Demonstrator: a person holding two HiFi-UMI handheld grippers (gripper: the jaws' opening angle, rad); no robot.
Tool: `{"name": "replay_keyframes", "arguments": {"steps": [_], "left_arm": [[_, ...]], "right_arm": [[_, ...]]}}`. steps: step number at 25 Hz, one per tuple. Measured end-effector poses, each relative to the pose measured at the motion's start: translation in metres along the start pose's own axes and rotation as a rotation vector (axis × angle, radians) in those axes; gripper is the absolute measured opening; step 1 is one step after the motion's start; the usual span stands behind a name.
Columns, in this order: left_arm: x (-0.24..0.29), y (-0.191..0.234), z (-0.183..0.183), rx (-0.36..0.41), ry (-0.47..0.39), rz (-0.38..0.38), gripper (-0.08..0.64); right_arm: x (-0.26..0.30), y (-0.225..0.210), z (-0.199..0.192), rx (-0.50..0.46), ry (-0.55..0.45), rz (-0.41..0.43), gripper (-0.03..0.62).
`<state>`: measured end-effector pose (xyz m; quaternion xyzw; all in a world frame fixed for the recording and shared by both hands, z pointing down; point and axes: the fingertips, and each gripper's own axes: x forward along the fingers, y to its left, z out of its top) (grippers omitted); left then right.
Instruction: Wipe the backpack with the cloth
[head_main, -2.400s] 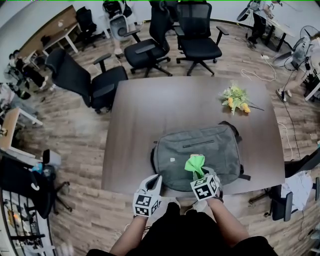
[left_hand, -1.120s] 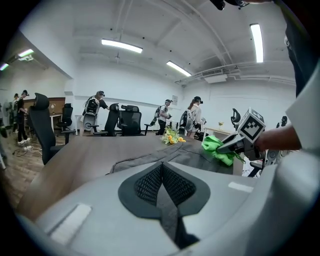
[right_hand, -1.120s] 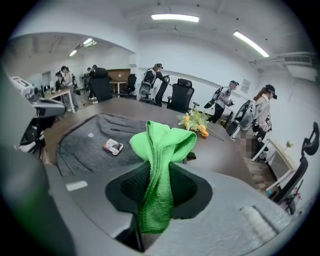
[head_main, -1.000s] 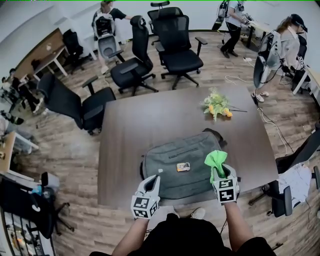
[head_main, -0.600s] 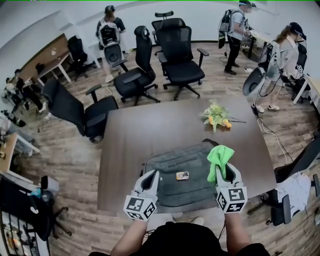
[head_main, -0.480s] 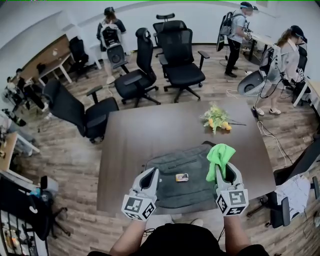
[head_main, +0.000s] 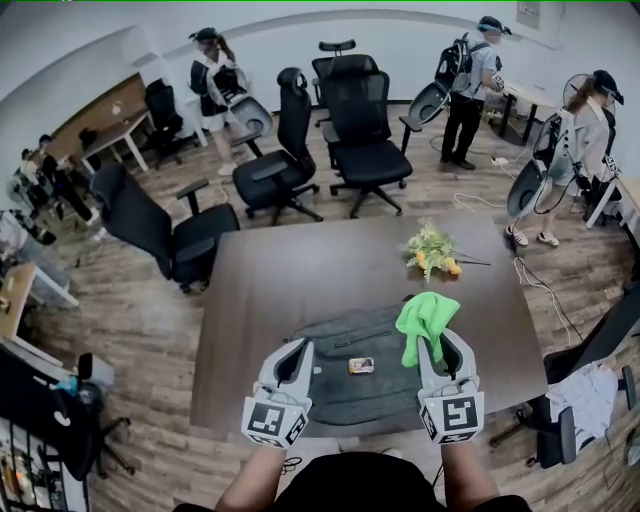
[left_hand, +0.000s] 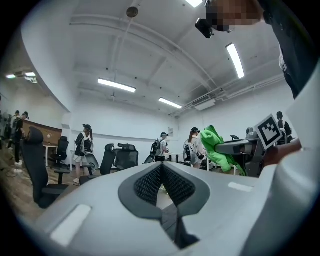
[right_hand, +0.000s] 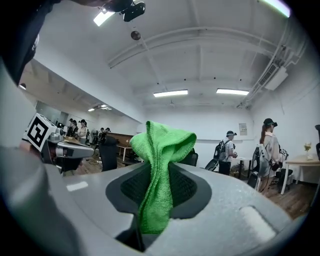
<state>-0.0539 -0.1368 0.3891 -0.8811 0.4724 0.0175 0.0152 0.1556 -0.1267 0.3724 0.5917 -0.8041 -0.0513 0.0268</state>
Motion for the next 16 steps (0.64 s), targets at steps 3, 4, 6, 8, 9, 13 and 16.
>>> {"name": "replay_keyframes", "arguments": {"steps": [3, 4, 6, 8, 9, 13, 16], "left_arm": [[-0.002, 0.0, 0.004, 0.007, 0.004, 0.009, 0.018], [-0.004, 0.0, 0.004, 0.009, 0.007, 0.012, 0.018], [-0.006, 0.0, 0.004, 0.012, 0.011, 0.017, 0.018], [-0.01, 0.0, 0.002, 0.014, 0.013, 0.018, 0.018], [-0.011, 0.0, 0.0, 0.016, 0.013, 0.018, 0.018], [-0.014, -0.002, -0.005, 0.023, 0.014, 0.016, 0.018], [-0.014, -0.004, -0.006, 0.024, 0.014, 0.016, 0.018]], "right_arm": [[-0.001, 0.003, 0.002, 0.0, -0.013, 0.011, 0.097], [-0.001, 0.004, 0.003, -0.002, -0.021, 0.014, 0.097], [-0.002, 0.007, 0.004, -0.01, -0.031, 0.02, 0.098], [-0.003, 0.008, 0.002, -0.012, -0.036, 0.025, 0.097], [-0.003, 0.009, 0.0, -0.01, -0.037, 0.027, 0.097], [-0.003, 0.011, -0.005, -0.006, -0.038, 0.036, 0.098], [-0.002, 0.012, -0.005, -0.008, -0.043, 0.048, 0.098]]}}
